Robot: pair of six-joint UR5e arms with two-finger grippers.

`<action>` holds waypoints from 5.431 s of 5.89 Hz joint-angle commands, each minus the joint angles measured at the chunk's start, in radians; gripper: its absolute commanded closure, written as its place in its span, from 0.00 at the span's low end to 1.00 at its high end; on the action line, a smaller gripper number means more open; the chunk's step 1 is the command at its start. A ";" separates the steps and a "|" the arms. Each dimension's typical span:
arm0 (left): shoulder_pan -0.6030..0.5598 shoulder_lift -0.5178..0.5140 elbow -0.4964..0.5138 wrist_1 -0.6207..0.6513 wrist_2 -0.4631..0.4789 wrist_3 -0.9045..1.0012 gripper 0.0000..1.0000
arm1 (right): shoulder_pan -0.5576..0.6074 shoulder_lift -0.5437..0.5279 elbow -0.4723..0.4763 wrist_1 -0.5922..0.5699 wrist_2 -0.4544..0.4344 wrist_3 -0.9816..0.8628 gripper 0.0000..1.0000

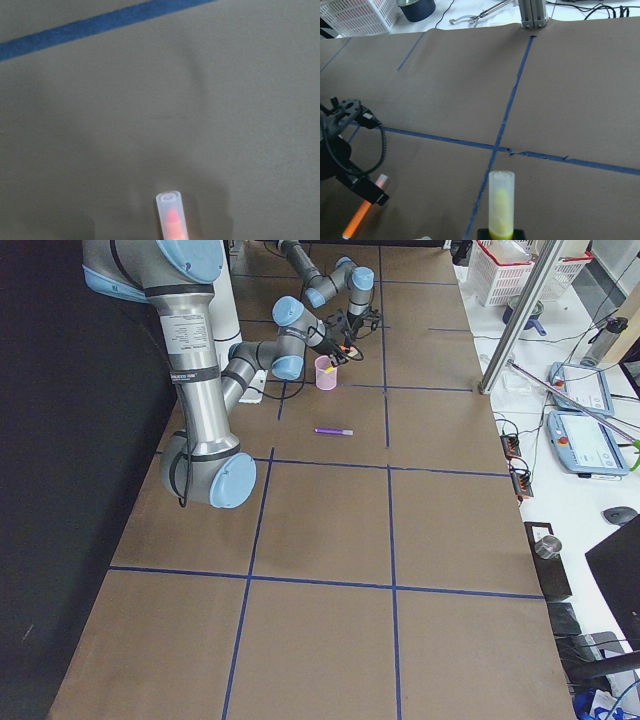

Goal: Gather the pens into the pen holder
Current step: 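Carry the yellow marker with the right gripper over the pink holder, then release the yellow marker into the holder and raise the right gripper, then lift the orange marker with the left gripper while the right moves to the purple marker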

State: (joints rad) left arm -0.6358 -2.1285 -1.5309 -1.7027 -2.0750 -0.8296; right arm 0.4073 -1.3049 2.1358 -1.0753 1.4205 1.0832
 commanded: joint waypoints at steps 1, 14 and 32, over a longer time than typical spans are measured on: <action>0.004 -0.002 -0.001 0.000 0.006 -0.010 0.00 | -0.170 0.044 -0.011 -0.002 -0.233 0.009 1.00; 0.004 -0.004 -0.009 0.001 0.006 -0.003 0.00 | -0.237 0.285 -0.295 -0.140 -0.341 0.030 0.95; -0.140 -0.083 -0.253 0.003 0.090 -0.014 1.00 | 0.375 0.185 -0.393 -0.552 0.643 -0.298 0.00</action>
State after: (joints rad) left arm -0.7700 -2.1748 -1.7480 -1.6997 -2.0277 -0.8345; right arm 0.7931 -1.1032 1.7543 -1.6297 2.0607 0.7862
